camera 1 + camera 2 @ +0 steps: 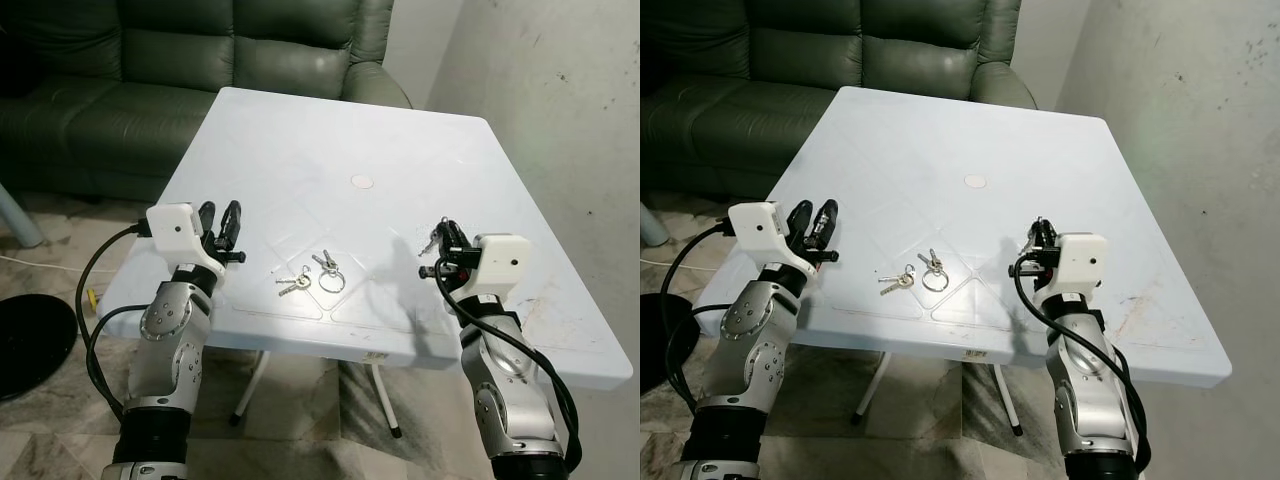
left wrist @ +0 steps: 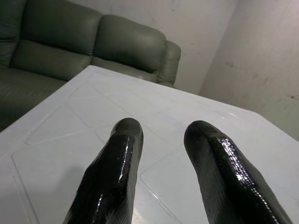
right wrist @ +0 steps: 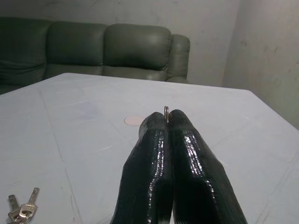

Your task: Hang keys on a hook

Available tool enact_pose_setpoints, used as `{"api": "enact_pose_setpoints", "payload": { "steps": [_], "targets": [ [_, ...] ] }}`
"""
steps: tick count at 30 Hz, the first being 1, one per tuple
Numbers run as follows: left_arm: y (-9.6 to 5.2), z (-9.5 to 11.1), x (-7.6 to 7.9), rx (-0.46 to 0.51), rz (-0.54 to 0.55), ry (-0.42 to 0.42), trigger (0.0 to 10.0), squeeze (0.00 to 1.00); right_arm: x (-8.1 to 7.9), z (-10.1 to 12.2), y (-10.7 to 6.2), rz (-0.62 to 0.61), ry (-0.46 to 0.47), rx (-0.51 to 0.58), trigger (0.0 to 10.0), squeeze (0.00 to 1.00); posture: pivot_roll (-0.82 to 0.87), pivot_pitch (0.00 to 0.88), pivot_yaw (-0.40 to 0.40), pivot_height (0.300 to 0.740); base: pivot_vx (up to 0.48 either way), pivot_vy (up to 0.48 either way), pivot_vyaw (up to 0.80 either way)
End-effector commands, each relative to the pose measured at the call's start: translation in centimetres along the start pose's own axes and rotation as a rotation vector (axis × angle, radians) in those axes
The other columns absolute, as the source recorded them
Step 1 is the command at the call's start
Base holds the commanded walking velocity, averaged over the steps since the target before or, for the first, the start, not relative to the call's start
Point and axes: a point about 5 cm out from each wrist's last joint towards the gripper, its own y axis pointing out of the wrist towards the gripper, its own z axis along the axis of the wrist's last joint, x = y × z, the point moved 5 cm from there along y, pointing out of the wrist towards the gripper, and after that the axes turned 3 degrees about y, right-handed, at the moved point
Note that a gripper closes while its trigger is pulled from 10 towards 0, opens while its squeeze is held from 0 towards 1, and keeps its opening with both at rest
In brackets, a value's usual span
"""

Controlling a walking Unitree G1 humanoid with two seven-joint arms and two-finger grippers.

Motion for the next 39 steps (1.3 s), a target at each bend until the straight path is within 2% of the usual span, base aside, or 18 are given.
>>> {"api": "enact_pose_setpoints", "payload": {
  "steps": [1, 10, 13, 27, 39],
  "targets": [
    [0.33, 0.34, 0.16, 0.012, -0.002, 0.002, 10.0, 0.00, 0.20, 0.16, 0.06, -0.009, -0.004, 0.007, 10.0, 0.00, 0.11, 0.000, -0.063, 0.740, 0.000, 0.000, -0.74],
    [0.23, 0.14, 0.08, 0.002, 0.001, -0.025, 10.0, 0.00, 0.13, 0.24, 0.07, -0.007, -0.005, 0.007, 10.0, 0.00, 0.11, 0.000, -0.065, 0.740, 0.000, 0.000, -0.74],
    [0.18, 0.03, 0.01, -0.003, 0.006, -0.026, 10.0, 0.00, 0.05, 0.20, 0.03, -0.005, -0.005, 0.006, 10.0, 0.00, 0.11, 0.000, -0.067, 0.740, 0.000, 0.476, -0.74],
    [0.10, -0.44, -0.33, -0.033, 0.050, -0.039, 10.0, 0.00, -0.04, 0.11, -0.15, 0.005, -0.011, -0.003, 10.0, 0.00, 0.11, 0.000, -0.074, 0.740, 0.000, 0.000, -0.74],
    [0.01, -0.51, -0.06, -0.034, 0.040, -0.041, 10.0, 0.00, -0.37, 0.10, -0.21, 0.021, -0.016, -0.006, 10.0, 0.00, 0.11, 0.000, -0.079, 0.740, 0.000, 0.000, -0.74]
  ]
}}
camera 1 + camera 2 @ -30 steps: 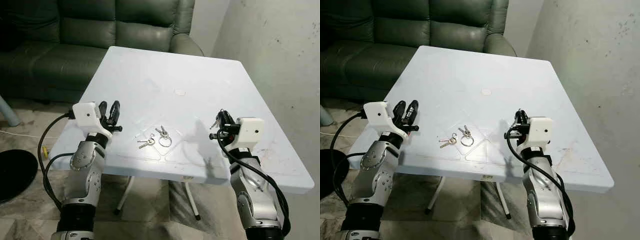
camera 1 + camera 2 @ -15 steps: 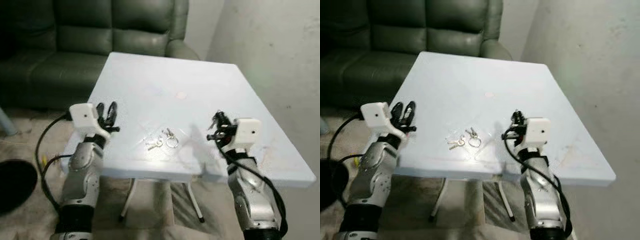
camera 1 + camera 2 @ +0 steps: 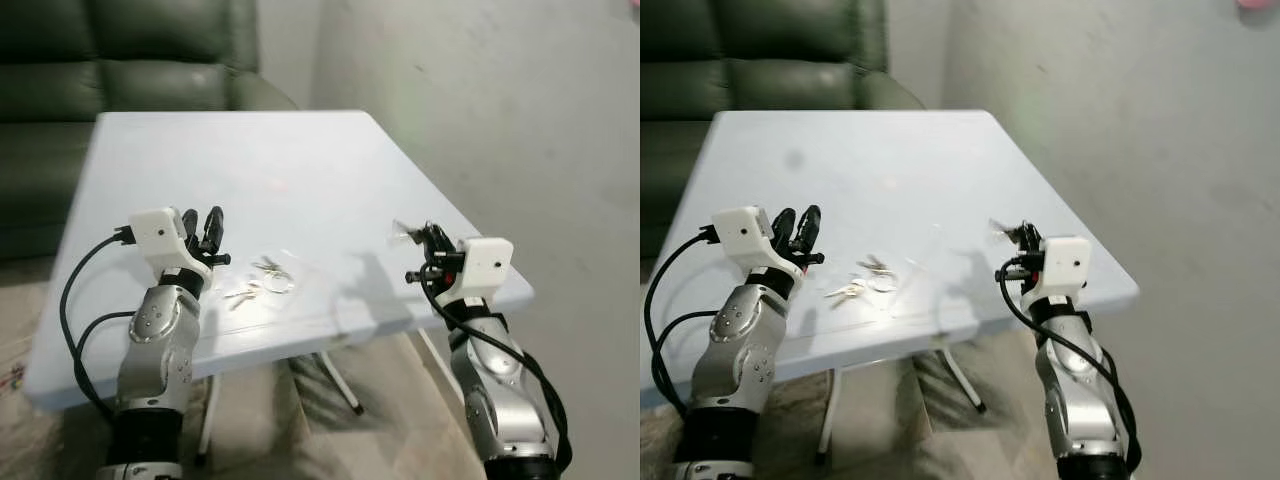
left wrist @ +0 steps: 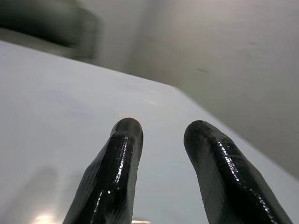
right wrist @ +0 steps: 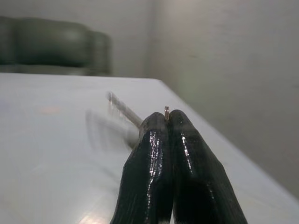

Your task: Hang keys on a hook

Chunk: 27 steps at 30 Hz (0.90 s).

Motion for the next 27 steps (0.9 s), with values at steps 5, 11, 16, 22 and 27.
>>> {"api": "enact_pose_setpoints", "payload": {
  "steps": [5, 11, 16, 22, 27],
  "targets": [
    [0.0, 0.3, -0.3, 0.003, 0.004, 0.022, 10.0, 0.00, -0.4, 0.6, 0.1, 0.013, 0.005, 0.022, 10.0, 0.00, 0.11, 0.000, -0.078, 0.740, 0.000, 0.000, -0.74],
    [-0.1, 0.6, -0.1, 0.011, -0.016, 0.042, 10.0, 0.00, -0.3, 0.8, 0.2, 0.010, 0.005, 0.026, 10.0, 0.00, 0.10, 0.000, -0.074, 0.740, 0.000, 0.000, -0.74],
    [-0.6, 0.6, -0.6, 0.011, -0.017, 0.051, 10.0, 0.00, 0.5, 0.6, -0.2, -0.005, -0.007, 0.018, 10.0, 0.00, 0.10, 0.000, -0.073, 0.740, 0.000, 0.000, -0.74],
    [-0.9, 0.8, -1.3, 0.016, -0.010, 0.058, 10.0, 0.00, 1.4, 0.8, -0.3, -0.020, -0.019, 0.019, 10.0, 0.00, 0.11, 0.000, -0.076, 0.740, 0.000, 0.000, -0.75],
    [-0.9, 1.0, -1.7, 0.018, -0.002, 0.063, 10.0, 0.00, 1.4, 0.8, -0.3, -0.021, -0.023, 0.018, 10.0, 0.00, 0.11, 0.000, -0.079, 0.740, 0.000, 0.000, -0.75]
  ]
}}
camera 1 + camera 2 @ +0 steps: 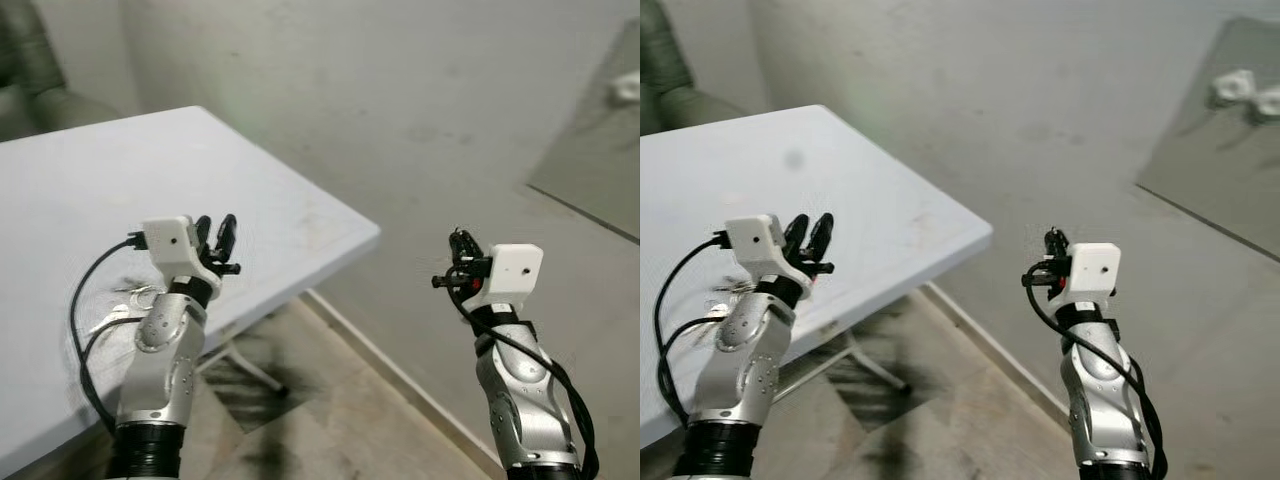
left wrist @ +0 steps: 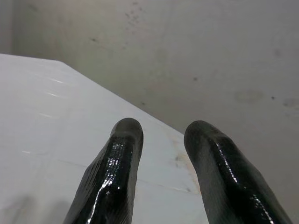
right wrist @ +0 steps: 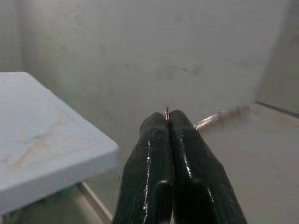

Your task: Hang keys on a hook

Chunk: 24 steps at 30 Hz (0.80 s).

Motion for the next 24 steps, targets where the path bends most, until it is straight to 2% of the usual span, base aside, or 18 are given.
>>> {"api": "enact_pose_setpoints", "payload": {
  "steps": [1, 24],
  "targets": [
    [0.24, 0.52, 0.70, 0.013, -0.022, -0.006, 10.0, 0.00, 0.06, 0.72, 0.12, 0.005, -0.005, 0.021, 10.0, 0.00, 0.11, 0.000, -0.079, 0.740, 0.000, 0.000, -0.76],
    [0.21, 0.43, 1.33, 0.009, -0.037, -0.016, 10.0, 0.00, -0.24, 0.61, -0.04, 0.010, 0.004, 0.017, 10.0, 0.00, 0.11, 0.000, -0.079, 0.740, 0.000, 0.000, -0.75]
  ]
}}
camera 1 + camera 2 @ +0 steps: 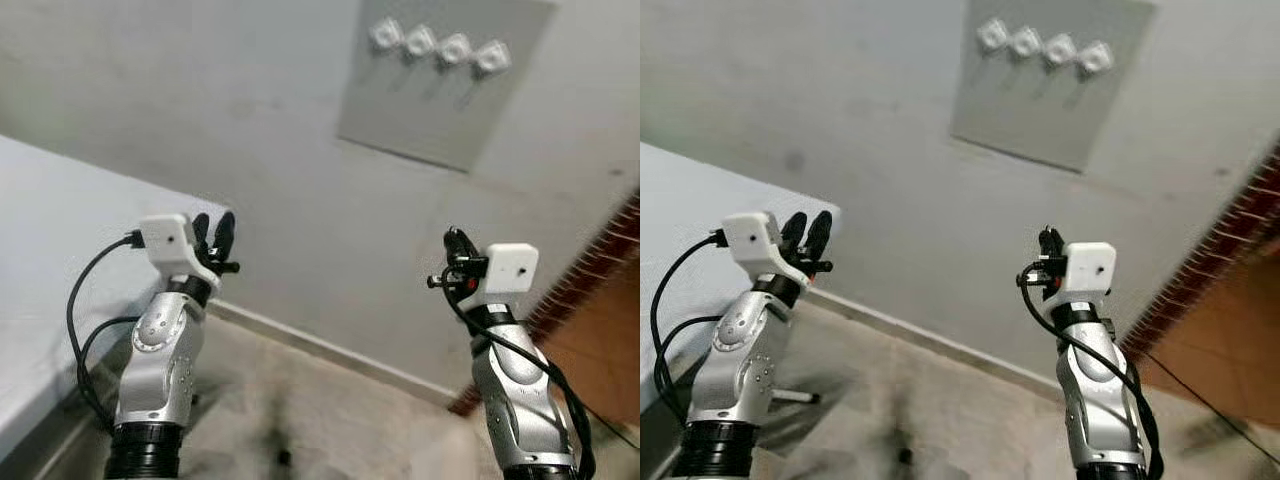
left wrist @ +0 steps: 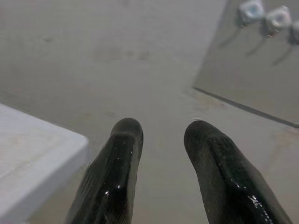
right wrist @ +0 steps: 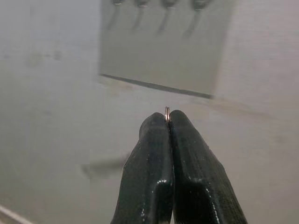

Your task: Hang keys on a hook

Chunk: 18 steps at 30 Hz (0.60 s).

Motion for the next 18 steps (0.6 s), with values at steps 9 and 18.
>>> {"api": "enact_pose_setpoints", "payload": {
  "steps": [9, 18],
  "targets": [
    [0.11, 0.20, 0.73, 0.004, -0.022, -0.008, 10.0, 0.00, -0.01, 0.37, 0.03, 0.007, 0.001, 0.006, 10.0, 0.00, 0.11, 0.000, -0.081, 0.740, 0.000, 0.000, -0.75],
    [0.01, 0.09, 0.79, -0.002, -0.020, -0.008, 10.0, 0.00, -0.14, 0.39, 0.00, 0.010, 0.002, 0.005, 10.0, 0.00, 0.11, 0.000, -0.081, 0.740, 0.000, 0.000, -0.75]
  ]
}}
